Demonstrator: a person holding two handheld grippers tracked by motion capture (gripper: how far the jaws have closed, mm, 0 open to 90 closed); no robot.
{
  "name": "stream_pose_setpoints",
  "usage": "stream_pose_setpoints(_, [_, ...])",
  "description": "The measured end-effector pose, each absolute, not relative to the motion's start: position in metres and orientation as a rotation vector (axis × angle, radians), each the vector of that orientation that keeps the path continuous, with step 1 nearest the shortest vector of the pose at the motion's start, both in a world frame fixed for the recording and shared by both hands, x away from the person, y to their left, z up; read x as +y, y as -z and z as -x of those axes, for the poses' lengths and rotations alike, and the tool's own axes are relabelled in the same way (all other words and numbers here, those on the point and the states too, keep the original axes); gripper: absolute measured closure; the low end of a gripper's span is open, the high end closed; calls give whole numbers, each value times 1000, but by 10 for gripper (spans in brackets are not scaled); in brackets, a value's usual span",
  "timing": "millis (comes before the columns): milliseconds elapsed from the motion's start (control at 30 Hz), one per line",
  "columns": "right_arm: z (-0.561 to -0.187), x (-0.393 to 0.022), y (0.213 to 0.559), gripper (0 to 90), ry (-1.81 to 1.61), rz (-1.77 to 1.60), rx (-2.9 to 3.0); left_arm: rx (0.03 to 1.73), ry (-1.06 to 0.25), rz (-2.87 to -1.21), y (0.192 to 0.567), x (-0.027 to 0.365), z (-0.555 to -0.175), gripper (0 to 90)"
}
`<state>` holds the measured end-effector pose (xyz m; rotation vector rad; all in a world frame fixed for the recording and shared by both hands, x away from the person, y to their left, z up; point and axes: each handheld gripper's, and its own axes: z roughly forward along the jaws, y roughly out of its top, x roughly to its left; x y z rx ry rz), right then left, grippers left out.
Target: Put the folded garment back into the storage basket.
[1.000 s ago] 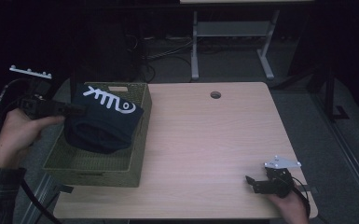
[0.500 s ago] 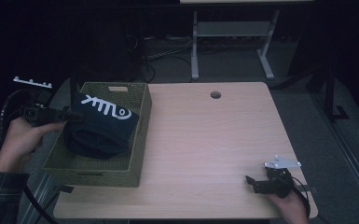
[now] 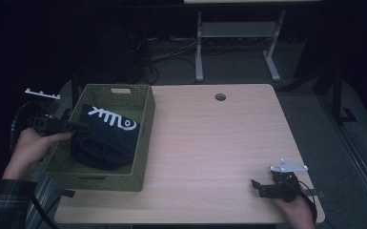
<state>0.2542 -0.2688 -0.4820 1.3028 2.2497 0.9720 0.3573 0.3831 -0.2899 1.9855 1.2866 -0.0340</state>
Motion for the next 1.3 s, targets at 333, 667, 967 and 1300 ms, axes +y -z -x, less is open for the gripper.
stream_pose_setpoints(333, [-254, -269, 482, 100, -972, -1304, 2250, 1316, 47, -2011, 310, 389, -367, 692])
stream_pose_setpoints(667, [-254, -269, 482, 100, -972, -1304, 2250, 1374, 51, -2058, 331, 395, -376, 688])
stream_pose_setpoints(967, [-254, -269, 482, 101, -972, -1303, 2250, 1404, 13, -2115, 343, 393, -384, 662])
stream_pose_setpoints(1300, [-254, -269, 482, 101, -972, -1303, 2250, 1453, -115, -2204, 349, 389, -386, 561])
